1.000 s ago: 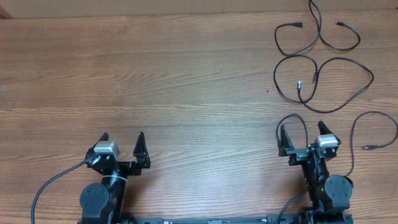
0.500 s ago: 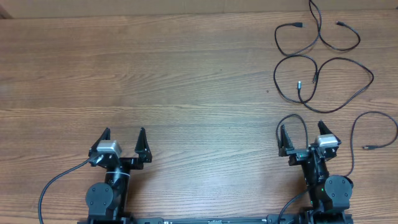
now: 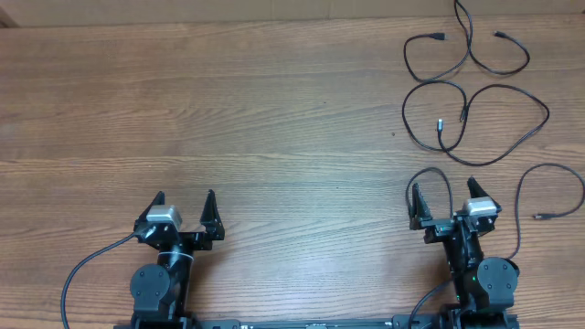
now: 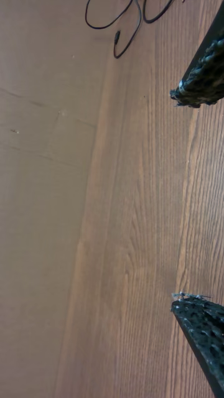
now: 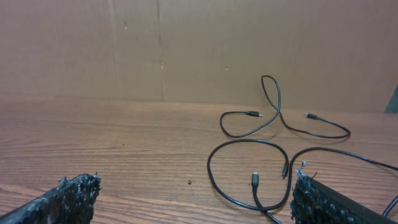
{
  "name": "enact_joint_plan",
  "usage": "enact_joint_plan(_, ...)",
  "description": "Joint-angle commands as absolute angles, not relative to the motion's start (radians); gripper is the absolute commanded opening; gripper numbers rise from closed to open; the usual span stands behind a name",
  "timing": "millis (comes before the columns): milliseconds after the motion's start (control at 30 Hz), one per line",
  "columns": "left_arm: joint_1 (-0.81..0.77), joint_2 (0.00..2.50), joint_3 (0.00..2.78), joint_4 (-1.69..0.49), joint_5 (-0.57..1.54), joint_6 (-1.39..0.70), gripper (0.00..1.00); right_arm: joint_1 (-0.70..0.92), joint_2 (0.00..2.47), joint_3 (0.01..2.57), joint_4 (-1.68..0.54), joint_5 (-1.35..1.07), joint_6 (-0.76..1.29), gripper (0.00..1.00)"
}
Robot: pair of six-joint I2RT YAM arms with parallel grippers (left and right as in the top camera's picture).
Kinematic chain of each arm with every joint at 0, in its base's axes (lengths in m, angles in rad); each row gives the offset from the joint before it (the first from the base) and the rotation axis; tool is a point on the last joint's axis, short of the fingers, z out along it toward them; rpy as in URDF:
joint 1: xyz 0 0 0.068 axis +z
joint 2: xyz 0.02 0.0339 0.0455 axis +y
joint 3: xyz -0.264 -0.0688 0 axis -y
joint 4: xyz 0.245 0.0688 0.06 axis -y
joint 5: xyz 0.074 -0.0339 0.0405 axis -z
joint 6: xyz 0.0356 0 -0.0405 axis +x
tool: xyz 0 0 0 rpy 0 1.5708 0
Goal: Untangle cables
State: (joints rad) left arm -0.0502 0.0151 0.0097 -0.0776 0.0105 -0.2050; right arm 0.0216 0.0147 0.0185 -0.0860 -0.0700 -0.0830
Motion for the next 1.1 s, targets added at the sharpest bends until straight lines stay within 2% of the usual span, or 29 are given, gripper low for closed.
enact_joint_plan(0,-0.043,0.003,0.004,-0.08,-0.007,-0.178,1.0,0.027,0.003,0.009,-0.08,-0.057,-0.083,1.0)
enact_joint_plan(233,-0.043,0.003,0.004,-0.08,-0.01,-0.073,1.0,0.027,0.003,0.009,-0.08,-0.057,-0.083,1.0)
enact_joint_plan(1067,-0.043,0.003,0.005,-0.082,-0.007,0.002,0.99,0.027,0.003,0.009,-0.08,-0.057,-0.083,1.0)
